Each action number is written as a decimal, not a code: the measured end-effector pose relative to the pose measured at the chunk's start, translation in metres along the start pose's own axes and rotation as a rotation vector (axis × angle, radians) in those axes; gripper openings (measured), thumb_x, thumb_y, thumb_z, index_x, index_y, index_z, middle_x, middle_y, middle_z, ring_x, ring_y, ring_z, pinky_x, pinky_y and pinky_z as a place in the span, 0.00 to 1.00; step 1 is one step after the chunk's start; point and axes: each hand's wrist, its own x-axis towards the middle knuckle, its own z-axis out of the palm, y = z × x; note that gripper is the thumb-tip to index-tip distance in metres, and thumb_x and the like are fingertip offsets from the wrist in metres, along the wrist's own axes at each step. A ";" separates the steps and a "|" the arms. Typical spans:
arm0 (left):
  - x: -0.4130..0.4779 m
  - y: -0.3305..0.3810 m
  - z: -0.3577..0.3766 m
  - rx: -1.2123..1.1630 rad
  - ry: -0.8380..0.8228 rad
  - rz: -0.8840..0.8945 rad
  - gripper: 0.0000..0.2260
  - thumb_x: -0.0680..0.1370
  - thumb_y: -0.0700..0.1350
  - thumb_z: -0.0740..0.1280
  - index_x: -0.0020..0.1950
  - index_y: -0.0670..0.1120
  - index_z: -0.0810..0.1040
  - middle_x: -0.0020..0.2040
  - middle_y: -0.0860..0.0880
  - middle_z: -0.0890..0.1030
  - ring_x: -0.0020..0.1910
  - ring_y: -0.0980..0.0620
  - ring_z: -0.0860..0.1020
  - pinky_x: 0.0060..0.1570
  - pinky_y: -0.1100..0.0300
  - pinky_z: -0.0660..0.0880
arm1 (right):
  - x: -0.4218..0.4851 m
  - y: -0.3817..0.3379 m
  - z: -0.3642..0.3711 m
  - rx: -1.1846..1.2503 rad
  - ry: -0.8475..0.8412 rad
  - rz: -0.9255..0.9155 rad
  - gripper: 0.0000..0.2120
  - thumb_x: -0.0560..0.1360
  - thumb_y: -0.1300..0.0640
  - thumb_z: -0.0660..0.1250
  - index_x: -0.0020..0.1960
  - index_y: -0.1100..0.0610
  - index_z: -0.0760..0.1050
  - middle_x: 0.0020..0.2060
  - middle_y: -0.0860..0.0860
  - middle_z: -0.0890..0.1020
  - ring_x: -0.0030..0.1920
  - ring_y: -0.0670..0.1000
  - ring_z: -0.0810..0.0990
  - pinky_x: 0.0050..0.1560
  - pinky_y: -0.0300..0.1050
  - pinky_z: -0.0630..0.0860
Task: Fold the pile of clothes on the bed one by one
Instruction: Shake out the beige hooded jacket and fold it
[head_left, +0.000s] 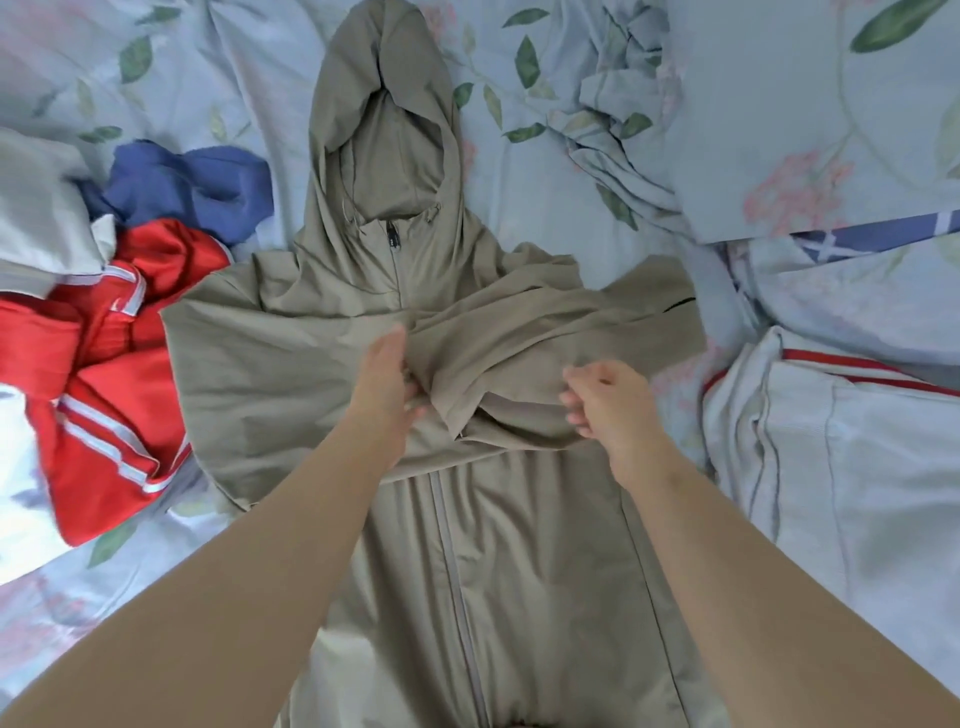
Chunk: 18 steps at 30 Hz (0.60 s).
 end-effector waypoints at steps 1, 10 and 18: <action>-0.001 -0.002 0.001 0.106 0.014 0.042 0.20 0.80 0.55 0.60 0.71 0.54 0.65 0.67 0.52 0.72 0.61 0.50 0.74 0.57 0.54 0.70 | 0.004 0.000 -0.003 0.224 0.096 0.123 0.10 0.78 0.54 0.64 0.50 0.61 0.75 0.40 0.54 0.78 0.34 0.48 0.75 0.37 0.41 0.73; -0.009 -0.005 -0.001 0.347 -0.004 0.133 0.19 0.81 0.48 0.62 0.71 0.51 0.66 0.59 0.54 0.73 0.57 0.52 0.74 0.52 0.58 0.70 | 0.070 0.015 -0.006 0.714 0.139 0.280 0.12 0.69 0.49 0.64 0.37 0.53 0.64 0.36 0.54 0.64 0.31 0.43 0.62 0.34 0.37 0.63; -0.025 0.020 -0.054 -0.147 0.032 0.031 0.17 0.81 0.59 0.53 0.67 0.55 0.67 0.63 0.50 0.73 0.60 0.47 0.75 0.61 0.49 0.70 | -0.006 -0.060 0.053 0.197 0.093 -0.510 0.17 0.79 0.57 0.59 0.32 0.50 0.65 0.27 0.49 0.66 0.28 0.47 0.64 0.31 0.39 0.62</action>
